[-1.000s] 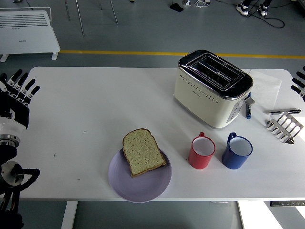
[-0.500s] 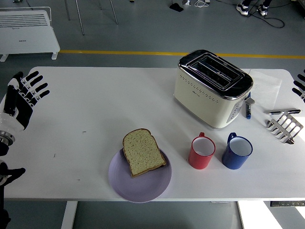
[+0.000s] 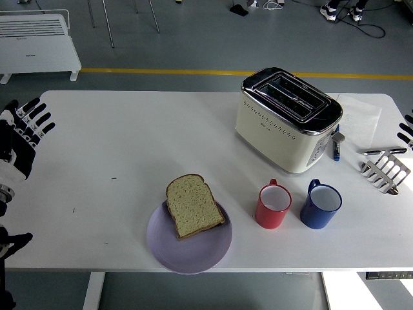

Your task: Push plate across desktop,pick up the break from the machine,place the break in the plate

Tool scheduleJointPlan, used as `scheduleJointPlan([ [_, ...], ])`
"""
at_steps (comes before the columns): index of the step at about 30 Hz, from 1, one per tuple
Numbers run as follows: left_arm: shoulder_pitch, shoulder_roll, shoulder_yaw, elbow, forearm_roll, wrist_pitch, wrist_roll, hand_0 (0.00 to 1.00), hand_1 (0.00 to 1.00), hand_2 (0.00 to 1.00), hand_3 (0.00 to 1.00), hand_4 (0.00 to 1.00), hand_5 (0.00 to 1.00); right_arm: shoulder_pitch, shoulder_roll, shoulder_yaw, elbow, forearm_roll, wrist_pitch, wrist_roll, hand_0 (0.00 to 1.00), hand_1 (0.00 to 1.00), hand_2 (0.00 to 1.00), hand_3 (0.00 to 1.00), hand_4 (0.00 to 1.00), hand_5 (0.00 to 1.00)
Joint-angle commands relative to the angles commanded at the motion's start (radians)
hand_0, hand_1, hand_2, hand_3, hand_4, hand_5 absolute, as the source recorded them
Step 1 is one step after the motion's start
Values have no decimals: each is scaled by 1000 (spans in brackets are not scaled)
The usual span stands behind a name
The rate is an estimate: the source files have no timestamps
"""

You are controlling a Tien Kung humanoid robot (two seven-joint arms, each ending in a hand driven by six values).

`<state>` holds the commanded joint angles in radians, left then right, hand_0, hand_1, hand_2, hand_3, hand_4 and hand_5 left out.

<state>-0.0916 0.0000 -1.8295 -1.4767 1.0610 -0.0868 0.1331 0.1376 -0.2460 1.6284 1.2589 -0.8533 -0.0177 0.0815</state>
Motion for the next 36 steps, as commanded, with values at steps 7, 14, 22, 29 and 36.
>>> scheduleJointPlan([
  [7,10,0,14,22,-30,14,-26,791,841,858,794,607,998,-10,6,7,5,25,-8,25,817,769,768,763,569,673],
  [14,20,0,24,49,-63,28,-51,789,836,856,794,607,998,-26,8,7,5,62,-4,26,814,766,765,762,570,672],
  [22,44,0,31,88,-198,2,-67,791,837,852,793,607,998,-25,26,5,5,341,64,31,812,762,768,770,568,674],
  [29,42,0,28,105,-248,-3,-74,790,835,852,793,607,998,-19,23,2,7,386,66,33,810,760,768,770,568,672],
  [36,28,0,17,110,-287,-25,-62,791,830,850,790,604,998,-19,24,13,-4,397,54,31,806,756,766,766,568,668],
])
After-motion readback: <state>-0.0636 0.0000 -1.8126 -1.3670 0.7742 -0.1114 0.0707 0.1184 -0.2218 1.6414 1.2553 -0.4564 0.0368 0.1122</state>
